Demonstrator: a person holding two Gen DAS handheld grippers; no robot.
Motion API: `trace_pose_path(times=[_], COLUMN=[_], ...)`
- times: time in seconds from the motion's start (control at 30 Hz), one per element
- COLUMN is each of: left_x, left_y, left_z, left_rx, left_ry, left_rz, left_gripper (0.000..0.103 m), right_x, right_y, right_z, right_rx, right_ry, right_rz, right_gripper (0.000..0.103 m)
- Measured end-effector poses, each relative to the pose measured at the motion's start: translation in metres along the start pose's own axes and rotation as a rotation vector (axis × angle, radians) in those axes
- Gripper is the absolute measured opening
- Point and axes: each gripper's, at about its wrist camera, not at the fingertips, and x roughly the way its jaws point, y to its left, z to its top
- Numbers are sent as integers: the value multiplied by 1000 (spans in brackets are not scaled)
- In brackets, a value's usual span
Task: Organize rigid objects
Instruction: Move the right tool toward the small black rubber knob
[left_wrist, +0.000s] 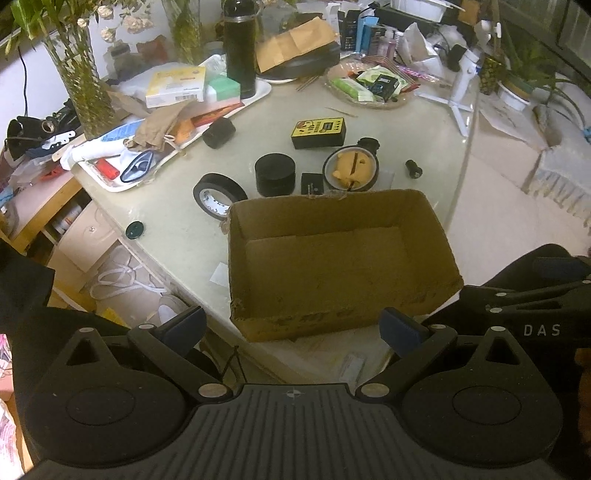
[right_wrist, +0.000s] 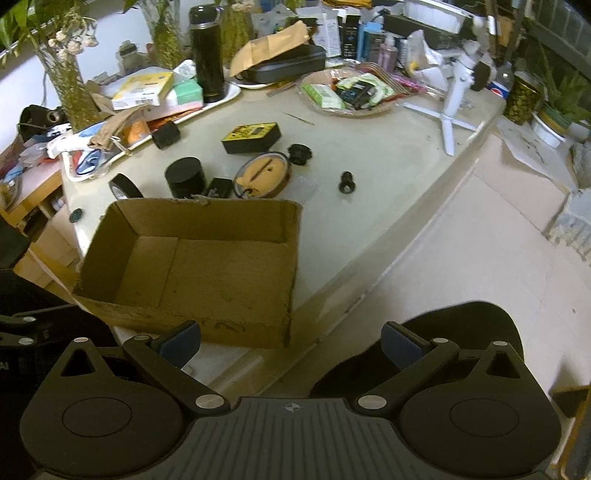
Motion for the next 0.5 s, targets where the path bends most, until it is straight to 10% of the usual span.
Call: trace_pose_path(times=[0.5], left_x=[12], left_y=[9], left_z=[11], left_rx=[13], left_ry=[-7], left_rz=[5], left_gripper=[103], right_x=[10], right_y=[-8], right_z=[17], right_rx=[-24], right_ry=[-68], right_rz=[14], right_gripper=[103])
